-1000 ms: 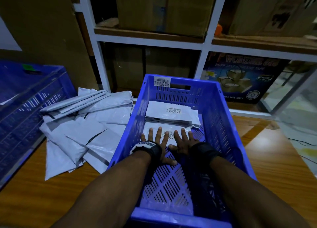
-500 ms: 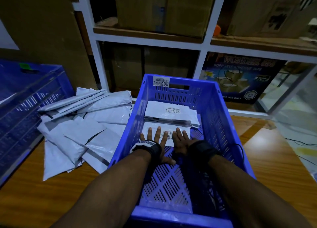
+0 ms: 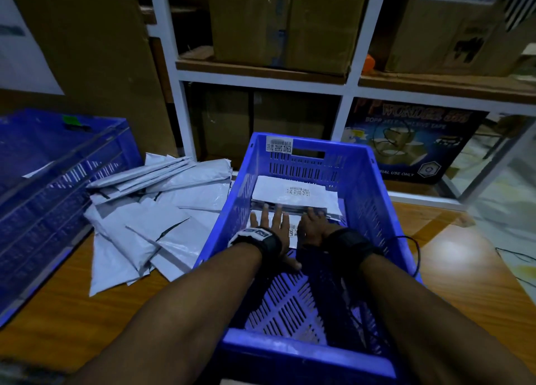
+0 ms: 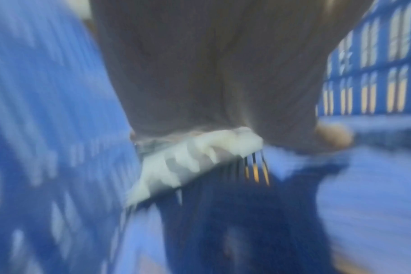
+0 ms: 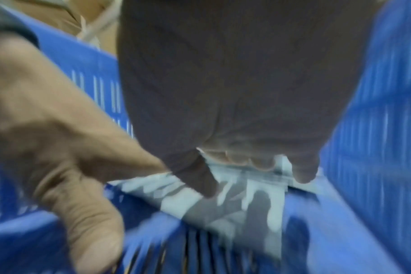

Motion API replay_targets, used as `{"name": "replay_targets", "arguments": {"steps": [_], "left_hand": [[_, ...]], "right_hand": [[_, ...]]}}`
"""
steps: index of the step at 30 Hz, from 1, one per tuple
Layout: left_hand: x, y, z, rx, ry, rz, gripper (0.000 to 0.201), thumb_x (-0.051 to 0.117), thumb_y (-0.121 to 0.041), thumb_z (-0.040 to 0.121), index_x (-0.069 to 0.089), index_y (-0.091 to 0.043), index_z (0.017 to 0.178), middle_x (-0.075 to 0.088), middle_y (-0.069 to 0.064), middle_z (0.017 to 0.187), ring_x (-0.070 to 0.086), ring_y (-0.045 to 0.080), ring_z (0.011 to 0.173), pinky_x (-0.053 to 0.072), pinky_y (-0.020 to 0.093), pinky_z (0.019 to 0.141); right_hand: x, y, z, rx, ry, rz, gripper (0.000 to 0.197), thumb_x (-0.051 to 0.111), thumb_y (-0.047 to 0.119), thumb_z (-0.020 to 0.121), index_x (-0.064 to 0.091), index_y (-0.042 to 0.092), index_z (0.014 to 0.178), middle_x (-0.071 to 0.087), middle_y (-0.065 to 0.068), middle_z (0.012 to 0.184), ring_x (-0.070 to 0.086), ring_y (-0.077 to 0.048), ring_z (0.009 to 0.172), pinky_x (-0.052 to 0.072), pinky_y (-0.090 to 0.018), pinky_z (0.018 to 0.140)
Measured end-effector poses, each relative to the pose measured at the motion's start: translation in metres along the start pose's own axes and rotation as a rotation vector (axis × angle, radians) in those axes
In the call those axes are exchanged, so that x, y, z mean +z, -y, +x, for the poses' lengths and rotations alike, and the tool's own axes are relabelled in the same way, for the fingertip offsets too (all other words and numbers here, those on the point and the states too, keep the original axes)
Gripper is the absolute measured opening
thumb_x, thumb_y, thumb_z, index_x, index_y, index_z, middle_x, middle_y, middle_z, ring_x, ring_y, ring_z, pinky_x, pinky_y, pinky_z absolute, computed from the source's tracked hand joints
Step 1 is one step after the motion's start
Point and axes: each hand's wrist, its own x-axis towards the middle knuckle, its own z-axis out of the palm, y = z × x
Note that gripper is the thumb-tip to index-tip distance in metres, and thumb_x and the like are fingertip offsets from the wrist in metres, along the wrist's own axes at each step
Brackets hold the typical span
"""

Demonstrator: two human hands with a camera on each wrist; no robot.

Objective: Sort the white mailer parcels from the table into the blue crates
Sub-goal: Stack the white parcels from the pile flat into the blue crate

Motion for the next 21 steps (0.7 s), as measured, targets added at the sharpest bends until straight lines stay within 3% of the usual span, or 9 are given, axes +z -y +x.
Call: {"name": "replay_targets", "arguments": {"steps": [2, 5, 10, 12, 15, 17, 21], "left_hand": [[-0.025, -0.006, -0.005, -0.036, -0.058, -0.011, 0.130, 0.062, -0.076, 0.077, -0.016, -0.009, 0.155, -0.037, 0.015, 0.156, -0.031, 0.046, 0.142, -0.010, 0.070, 0.112], [-0.068, -0.014, -0.018, -0.053, -0.180, 0.006, 0.111, 0.062, -0.064, 0.086, -0.007, -0.015, 0.159, -0.031, 0.012, 0.160, -0.027, 0.042, 0.146, -0.007, 0.067, 0.114], [-0.126, -0.012, -0.056, 0.004, -0.317, 0.017, 0.097, 0.060, -0.058, 0.090, 0.004, -0.020, 0.159, -0.021, 0.009, 0.164, -0.020, 0.039, 0.149, 0.000, 0.067, 0.115], [-0.145, -0.003, -0.076, -0.005, -0.389, 0.052, 0.093, 0.059, -0.059, 0.090, 0.010, -0.018, 0.158, -0.013, 0.010, 0.165, -0.014, 0.038, 0.151, 0.004, 0.068, 0.115], [-0.169, 0.016, -0.104, -0.035, -0.530, 0.066, 0.088, 0.061, -0.057, 0.089, 0.018, -0.018, 0.156, -0.001, 0.012, 0.165, -0.005, 0.037, 0.151, 0.009, 0.067, 0.114], [-0.181, 0.033, -0.121, -0.050, -0.595, 0.064, 0.087, 0.061, -0.055, 0.090, 0.016, -0.020, 0.157, 0.002, 0.012, 0.164, -0.002, 0.038, 0.151, 0.010, 0.067, 0.115], [-0.193, 0.078, -0.146, -0.103, -0.697, 0.061, 0.090, 0.061, -0.053, 0.090, 0.010, -0.023, 0.158, -0.003, 0.008, 0.165, -0.005, 0.037, 0.151, 0.007, 0.068, 0.116]], "right_hand": [[-0.023, 0.002, -0.013, 0.006, -0.085, -0.036, 0.066, 0.050, 0.037, 0.097, 0.024, 0.006, 0.149, 0.016, -0.014, 0.160, 0.019, -0.036, 0.146, 0.028, -0.056, 0.112], [-0.062, 0.009, -0.041, -0.034, -0.253, -0.082, 0.051, 0.051, 0.034, 0.094, 0.041, 0.011, 0.138, 0.043, -0.013, 0.146, 0.045, -0.033, 0.131, 0.042, -0.050, 0.101], [-0.121, 0.021, -0.079, -0.066, -0.506, -0.144, 0.038, 0.048, 0.031, 0.093, 0.049, 0.015, 0.127, 0.056, -0.013, 0.132, 0.054, -0.036, 0.118, 0.042, -0.050, 0.093], [-0.139, 0.025, -0.087, -0.099, -0.597, -0.174, 0.043, 0.050, 0.032, 0.092, 0.046, 0.012, 0.130, 0.051, -0.015, 0.137, 0.048, -0.036, 0.124, 0.042, -0.051, 0.097], [-0.158, 0.032, -0.095, -0.115, -0.633, -0.197, 0.064, 0.056, 0.034, 0.092, 0.031, 0.015, 0.147, 0.022, -0.013, 0.157, 0.022, -0.033, 0.144, 0.028, -0.055, 0.112], [-0.168, 0.040, -0.099, -0.127, -0.659, -0.222, 0.072, 0.058, 0.036, 0.091, 0.022, 0.020, 0.152, 0.007, -0.011, 0.162, 0.008, -0.033, 0.148, 0.022, -0.057, 0.114], [-0.181, 0.066, -0.101, -0.207, -0.717, -0.252, 0.071, 0.053, 0.035, 0.093, 0.018, 0.019, 0.153, 0.001, -0.013, 0.162, 0.003, -0.035, 0.149, 0.018, -0.059, 0.114]]}}
